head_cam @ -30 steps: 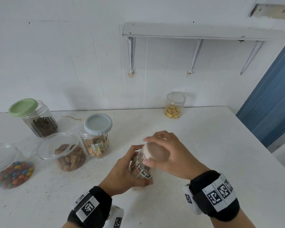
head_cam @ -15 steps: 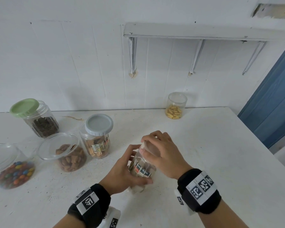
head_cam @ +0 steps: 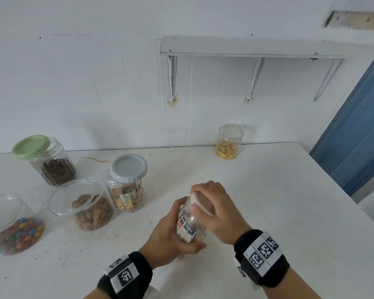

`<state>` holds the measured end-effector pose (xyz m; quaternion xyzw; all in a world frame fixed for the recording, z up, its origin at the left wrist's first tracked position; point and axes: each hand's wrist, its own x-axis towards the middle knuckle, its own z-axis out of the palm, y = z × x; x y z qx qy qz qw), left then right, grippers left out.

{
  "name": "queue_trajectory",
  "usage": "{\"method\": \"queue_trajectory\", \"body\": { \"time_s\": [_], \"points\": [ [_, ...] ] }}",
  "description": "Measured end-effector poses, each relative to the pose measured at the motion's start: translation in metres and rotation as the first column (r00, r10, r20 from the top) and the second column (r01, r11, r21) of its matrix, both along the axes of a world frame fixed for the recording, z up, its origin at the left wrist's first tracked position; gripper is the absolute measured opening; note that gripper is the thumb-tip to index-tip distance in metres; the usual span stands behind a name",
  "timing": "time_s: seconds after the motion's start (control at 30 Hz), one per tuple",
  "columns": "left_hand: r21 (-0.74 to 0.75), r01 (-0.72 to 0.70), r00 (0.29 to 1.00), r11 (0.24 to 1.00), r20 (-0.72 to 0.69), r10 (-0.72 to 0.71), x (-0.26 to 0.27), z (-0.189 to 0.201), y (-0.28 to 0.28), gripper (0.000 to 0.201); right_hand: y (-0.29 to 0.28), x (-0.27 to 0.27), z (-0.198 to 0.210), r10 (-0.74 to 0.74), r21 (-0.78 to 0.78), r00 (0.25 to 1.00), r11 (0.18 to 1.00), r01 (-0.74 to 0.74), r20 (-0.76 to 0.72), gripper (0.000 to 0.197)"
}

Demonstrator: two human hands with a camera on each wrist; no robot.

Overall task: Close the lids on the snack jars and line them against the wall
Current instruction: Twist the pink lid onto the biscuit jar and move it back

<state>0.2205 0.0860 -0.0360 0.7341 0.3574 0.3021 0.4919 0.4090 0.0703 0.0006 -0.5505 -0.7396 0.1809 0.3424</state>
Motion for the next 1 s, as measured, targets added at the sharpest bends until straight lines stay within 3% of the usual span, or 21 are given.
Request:
{"method": "queue_trajectory", "body": {
  "time_s": [0.3, 0.67, 0.77, 0.9, 1.0],
  "points": [
    [0.062, -0.136, 0.99, 0.989, -0.022, 0.138, 0.002, -0.007, -0.006, 0.097, 0.007, -0.008, 0.006, -0.022, -0.042, 0.999, 0.999, 0.024, 0.044, 0.034],
    [0.055, -0.117, 0.993, 0.992, 0.0, 0.117, 0.001, -0.008, -0.003, 0.099, 0.01, -0.015, 0.008, -0.074, -0.01, 0.996, 0.997, 0.075, 0.044, 0.037],
    [0.059, -0.041, 0.998, 0.997, -0.044, 0.043, -0.005, -0.003, 0.005, 0.1, 0.008, -0.02, 0.006, -0.115, 0.033, 0.99, 0.992, 0.119, -0.086, 0.038],
    [0.015, -0.059, 0.998, 0.998, -0.031, 0.06, -0.015, -0.003, 0.014, 0.1, 0.008, -0.016, -0.005, -0.052, -0.068, 0.897, 0.997, 0.024, -0.44, 0.057],
    [-0.048, -0.181, 0.98, 0.982, 0.073, 0.185, -0.016, -0.01, 0.017, 0.098, 0.006, -0.017, -0.019, -0.034, -0.179, 0.889, 0.982, -0.054, -0.457, 0.074]
  ]
}}
